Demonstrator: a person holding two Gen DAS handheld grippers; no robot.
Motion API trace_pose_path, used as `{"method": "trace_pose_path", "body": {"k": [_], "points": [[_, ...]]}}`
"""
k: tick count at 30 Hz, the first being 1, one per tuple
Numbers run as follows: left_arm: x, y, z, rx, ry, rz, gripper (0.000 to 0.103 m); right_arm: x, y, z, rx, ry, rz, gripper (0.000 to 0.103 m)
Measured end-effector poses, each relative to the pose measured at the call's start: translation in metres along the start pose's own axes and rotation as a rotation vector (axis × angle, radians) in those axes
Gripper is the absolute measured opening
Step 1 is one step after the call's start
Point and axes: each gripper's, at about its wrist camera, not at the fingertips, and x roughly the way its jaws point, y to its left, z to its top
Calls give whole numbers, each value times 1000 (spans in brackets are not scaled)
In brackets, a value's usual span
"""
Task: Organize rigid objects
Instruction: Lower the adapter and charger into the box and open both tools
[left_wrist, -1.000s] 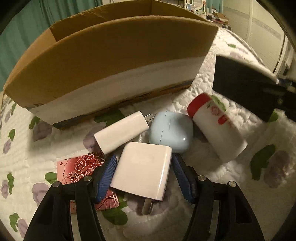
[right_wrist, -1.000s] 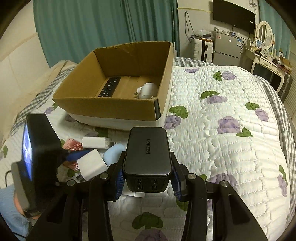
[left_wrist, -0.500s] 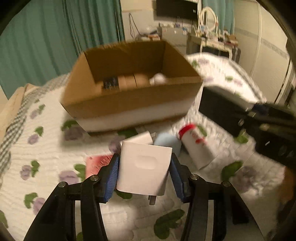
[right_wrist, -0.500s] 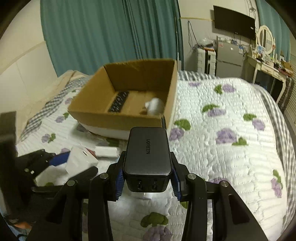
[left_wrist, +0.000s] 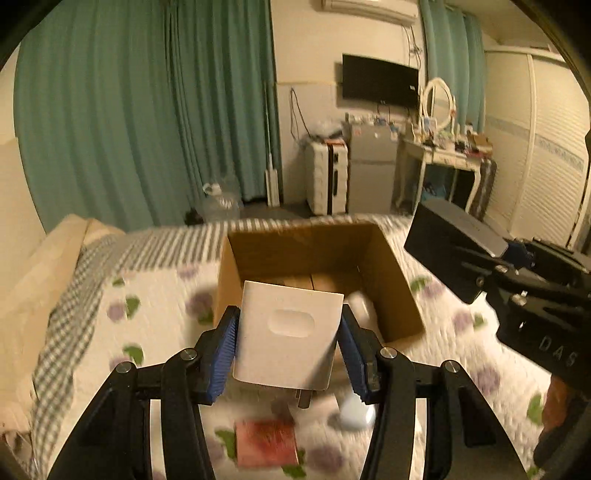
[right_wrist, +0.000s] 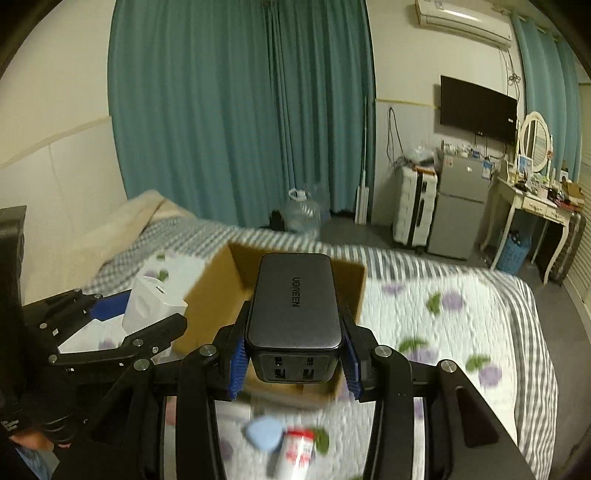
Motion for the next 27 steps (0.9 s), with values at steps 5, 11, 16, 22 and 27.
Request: {"method": "trace_pose_path", "body": {"k": [5,11,16,22,27], "points": [[33,6,27,8,4,16,53,42,-9,31,21,-17,2,42],[94,3,24,7,91,10,53,80,-27,25,50,14,-26,41],[133,-3,7,-29,164,-17,53,96,-33,17,46,58,-36,41],[149,-16,-14,-36,226,-72,56,97,-36,10,52,72,-35,42],[134,-5,-5,-62,187,-40,61,99,-44,10,67,77,-36,42]]}}
